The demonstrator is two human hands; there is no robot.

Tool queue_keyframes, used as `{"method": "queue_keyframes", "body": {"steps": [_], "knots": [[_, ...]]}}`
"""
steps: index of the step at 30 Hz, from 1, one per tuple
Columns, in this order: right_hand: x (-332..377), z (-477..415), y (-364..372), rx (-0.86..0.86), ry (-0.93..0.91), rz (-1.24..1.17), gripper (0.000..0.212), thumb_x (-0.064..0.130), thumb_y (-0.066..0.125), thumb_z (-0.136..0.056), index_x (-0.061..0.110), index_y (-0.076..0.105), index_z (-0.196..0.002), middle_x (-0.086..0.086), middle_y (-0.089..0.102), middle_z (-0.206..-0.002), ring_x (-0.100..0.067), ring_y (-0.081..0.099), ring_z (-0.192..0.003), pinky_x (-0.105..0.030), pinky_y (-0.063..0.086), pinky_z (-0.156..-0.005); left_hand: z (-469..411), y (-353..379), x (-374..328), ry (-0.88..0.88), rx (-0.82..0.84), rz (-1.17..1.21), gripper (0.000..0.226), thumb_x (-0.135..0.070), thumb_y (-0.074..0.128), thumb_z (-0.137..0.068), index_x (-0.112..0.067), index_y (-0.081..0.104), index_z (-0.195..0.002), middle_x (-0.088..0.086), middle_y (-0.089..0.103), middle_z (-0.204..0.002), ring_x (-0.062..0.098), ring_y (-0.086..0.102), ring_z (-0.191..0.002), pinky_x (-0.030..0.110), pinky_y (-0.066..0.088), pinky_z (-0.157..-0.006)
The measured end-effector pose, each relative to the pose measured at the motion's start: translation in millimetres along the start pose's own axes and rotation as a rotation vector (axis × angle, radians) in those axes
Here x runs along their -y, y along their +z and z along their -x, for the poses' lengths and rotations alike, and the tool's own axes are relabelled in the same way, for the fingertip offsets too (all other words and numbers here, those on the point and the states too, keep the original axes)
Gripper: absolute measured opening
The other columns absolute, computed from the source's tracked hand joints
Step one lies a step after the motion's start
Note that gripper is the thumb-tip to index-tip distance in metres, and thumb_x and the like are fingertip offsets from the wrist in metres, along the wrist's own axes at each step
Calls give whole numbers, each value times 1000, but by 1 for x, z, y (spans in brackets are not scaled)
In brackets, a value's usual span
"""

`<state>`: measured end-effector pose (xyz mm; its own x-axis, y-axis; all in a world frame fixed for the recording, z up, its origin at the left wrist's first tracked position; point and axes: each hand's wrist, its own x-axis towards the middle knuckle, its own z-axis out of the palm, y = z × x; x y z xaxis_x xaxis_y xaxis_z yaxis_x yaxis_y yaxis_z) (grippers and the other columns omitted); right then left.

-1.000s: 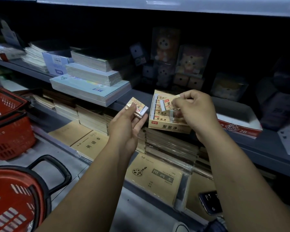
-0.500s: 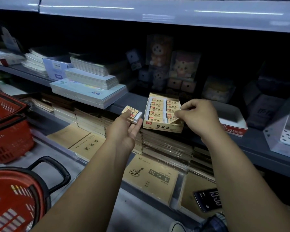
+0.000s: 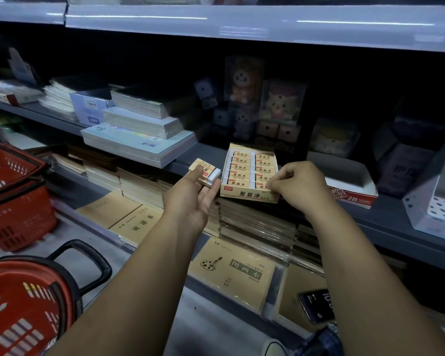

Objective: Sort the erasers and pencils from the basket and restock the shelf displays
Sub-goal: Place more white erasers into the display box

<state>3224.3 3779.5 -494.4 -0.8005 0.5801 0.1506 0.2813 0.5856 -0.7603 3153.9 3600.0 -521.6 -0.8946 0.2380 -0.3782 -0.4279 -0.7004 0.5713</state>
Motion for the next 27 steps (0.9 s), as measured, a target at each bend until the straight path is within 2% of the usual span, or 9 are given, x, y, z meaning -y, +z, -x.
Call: {"method": "queue_keyframes", "body": {"steps": [2, 4, 8, 10, 13, 16, 20, 24, 27], "knots": [[-1, 1, 3, 6, 19, -60, 9, 11, 78, -83, 12, 72, -76, 1, 73, -81, -10, 66, -73, -27, 50, -63, 0, 0, 1, 8, 10, 9, 26, -4, 72, -92, 3, 63, -115, 21, 76, -100, 32, 77, -85, 38, 64, -78], [-2, 1, 3, 5, 23, -75, 9, 10, 77, -84, 12, 72, -77, 3, 73, -81, -10, 66, -78, -28, 51, -64, -1, 0, 1, 10, 24, 21, 30, -4, 73, -91, 2, 63, -118, 20, 77, -98, 32, 77, -85, 36, 64, -75], [-2, 2, 6, -65, -73, 35, 10, 9, 72, -86, 17, 71, -81, 5, 68, -88, -13, 65, -85, -32, 55, -70, -2, -2, -5, 7, 123, -2, 34, -9, 73, -91, 1, 64, -122, 17, 78, -98, 27, 78, -86, 29, 62, -72], [2, 4, 11, -88, -186, 78, 14, 7, 66, -88, 20, 70, -85, 2, 65, -93, -11, 62, -82, -25, 48, -62, -1, -2, -8, 22, 188, -68, 32, -10, 73, -91, 0, 64, -120, 17, 77, -101, 26, 77, -89, 28, 62, -75], [15, 7, 18, -53, -328, 7, 9, 15, 71, -89, 23, 71, -90, 5, 63, -91, -3, 55, -72, -11, 37, -57, 0, -2, -12, 75, 260, -207, 22, -10, 73, -91, -3, 67, -111, 17, 77, -102, 25, 75, -91, 29, 61, -79], [27, 9, 27, 72, -388, -141, 14, 20, 72, -91, 25, 72, -104, 9, 65, -88, 2, 52, -62, -12, 39, -60, 4, -3, -12, 110, 324, -332, 29, -12, 73, -90, -1, 68, -117, 17, 75, -109, 23, 72, -93, 28, 60, -78], [34, 10, 36, 181, -340, -336, 28, 22, 74, -91, 27, 69, -117, -6, 69, -96, -13, 61, -70, -28, 50, -65, 6, -6, -12, 130, 414, -414, 34, -15, 71, -92, -2, 68, -123, 17, 74, -117, 20, 71, -97, 26, 56, -78], [36, 8, 35, 231, -245, -486, 24, 14, 73, -91, 23, 69, -113, -10, 66, -86, -10, 58, -60, -23, 47, -53, 4, -9, -17, 130, 456, -420, 28, -15, 66, -96, -3, 69, -121, 17, 74, -114, 20, 72, -96, 25, 58, -76], [36, 6, 33, 271, -157, -619, 21, 11, 67, -96, 17, 67, -116, -8, 65, -77, -11, 53, -54, -23, 40, -47, 1, -10, -20, 91, 475, -388, 28, -5, 62, -96, 2, 67, -123, 20, 73, -115, 21, 72, -98, 24, 59, -78]]}}
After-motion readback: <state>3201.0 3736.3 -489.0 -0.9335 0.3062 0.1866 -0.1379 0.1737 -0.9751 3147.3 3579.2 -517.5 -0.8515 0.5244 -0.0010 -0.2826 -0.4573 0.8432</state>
